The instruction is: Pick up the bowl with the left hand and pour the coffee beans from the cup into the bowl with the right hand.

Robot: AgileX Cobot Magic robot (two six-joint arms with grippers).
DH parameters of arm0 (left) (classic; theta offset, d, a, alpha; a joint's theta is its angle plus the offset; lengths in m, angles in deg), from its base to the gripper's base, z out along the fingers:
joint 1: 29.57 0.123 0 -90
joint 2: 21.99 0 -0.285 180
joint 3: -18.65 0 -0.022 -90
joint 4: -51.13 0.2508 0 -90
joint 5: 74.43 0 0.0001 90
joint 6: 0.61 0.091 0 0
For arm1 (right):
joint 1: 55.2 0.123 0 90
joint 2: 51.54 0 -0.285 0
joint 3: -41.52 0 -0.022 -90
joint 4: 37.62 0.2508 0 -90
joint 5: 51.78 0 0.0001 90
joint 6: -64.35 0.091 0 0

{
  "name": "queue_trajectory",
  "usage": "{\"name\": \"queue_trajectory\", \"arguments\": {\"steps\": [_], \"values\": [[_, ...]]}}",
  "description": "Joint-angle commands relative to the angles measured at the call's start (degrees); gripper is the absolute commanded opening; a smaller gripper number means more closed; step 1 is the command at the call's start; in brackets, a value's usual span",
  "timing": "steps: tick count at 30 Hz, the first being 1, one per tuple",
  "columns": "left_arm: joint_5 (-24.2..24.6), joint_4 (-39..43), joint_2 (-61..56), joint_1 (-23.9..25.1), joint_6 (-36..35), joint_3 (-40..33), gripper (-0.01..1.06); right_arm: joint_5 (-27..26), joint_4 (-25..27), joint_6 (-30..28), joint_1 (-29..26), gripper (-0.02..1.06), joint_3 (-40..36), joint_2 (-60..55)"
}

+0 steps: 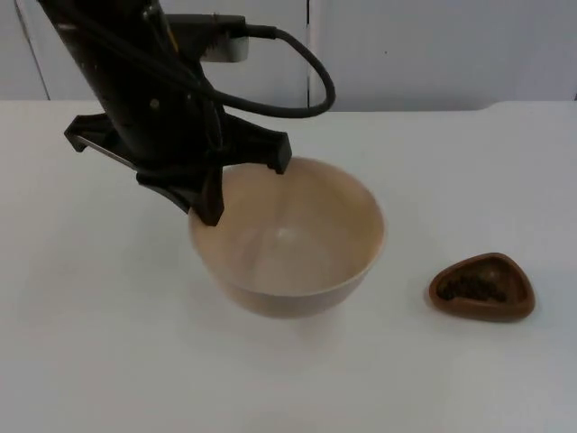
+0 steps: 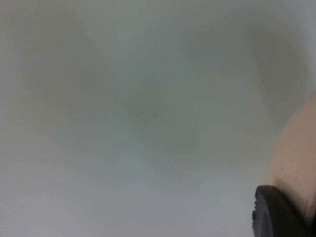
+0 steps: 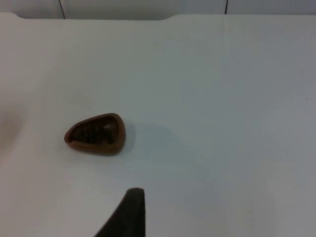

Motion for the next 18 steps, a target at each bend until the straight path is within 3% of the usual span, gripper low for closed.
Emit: {"name": "queue_trajectory", "arguments": {"steps": [1,18], "values": [[0.16,0.29,-0.22,-0.3,-0.24,0.42,0.0,-0.3,-0.12,0.1,-0.28,1.05,-0.05,0.18],[1.85,0.17,-0.22,-0.3,-0.24,0.42,0.0,-0.3,-0.12,0.1,-0.28,1.05,-0.05,0.18]]}}
